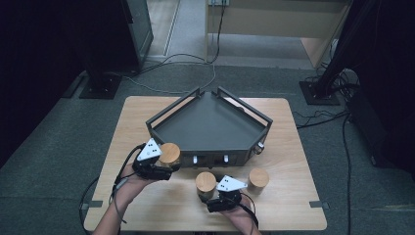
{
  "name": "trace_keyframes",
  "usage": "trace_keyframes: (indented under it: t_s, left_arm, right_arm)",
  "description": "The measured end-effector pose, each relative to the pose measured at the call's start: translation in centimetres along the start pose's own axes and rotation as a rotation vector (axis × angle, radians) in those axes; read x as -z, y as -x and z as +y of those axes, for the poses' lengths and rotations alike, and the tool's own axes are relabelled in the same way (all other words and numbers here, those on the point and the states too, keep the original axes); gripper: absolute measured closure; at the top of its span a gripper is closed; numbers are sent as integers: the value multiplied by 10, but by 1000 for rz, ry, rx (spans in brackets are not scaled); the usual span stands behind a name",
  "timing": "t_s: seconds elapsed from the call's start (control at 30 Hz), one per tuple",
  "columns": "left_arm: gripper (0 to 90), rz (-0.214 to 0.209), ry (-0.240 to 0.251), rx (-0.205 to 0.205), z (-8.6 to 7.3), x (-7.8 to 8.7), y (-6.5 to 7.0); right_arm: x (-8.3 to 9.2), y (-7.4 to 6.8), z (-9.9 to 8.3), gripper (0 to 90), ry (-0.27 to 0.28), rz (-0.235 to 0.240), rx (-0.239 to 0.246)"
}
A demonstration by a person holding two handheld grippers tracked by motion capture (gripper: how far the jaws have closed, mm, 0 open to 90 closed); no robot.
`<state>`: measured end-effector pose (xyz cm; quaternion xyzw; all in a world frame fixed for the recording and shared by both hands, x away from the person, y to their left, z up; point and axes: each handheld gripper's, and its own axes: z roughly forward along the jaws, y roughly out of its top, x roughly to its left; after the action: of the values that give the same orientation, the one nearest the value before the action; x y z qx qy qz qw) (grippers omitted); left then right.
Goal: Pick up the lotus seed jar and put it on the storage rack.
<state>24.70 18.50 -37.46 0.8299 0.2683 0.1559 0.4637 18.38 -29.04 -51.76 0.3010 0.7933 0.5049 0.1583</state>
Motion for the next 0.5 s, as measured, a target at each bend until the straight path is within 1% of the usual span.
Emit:
trace_keyframes:
  t_s: [0.13, 0.4, 0.5]
  left_arm:
    - [252, -3, -12, -17, 4, 0, 0]
    - [252, -16, 3, -6, 7, 1, -4]
    - [252, -27, 15, 6, 7, 2, -7]
  right_arm:
    - [0, 0, 0, 121, -1, 0, 0]
    - [0, 0, 1, 122, -3, 2, 2]
    - [0, 0, 0, 122, -2, 2, 0]
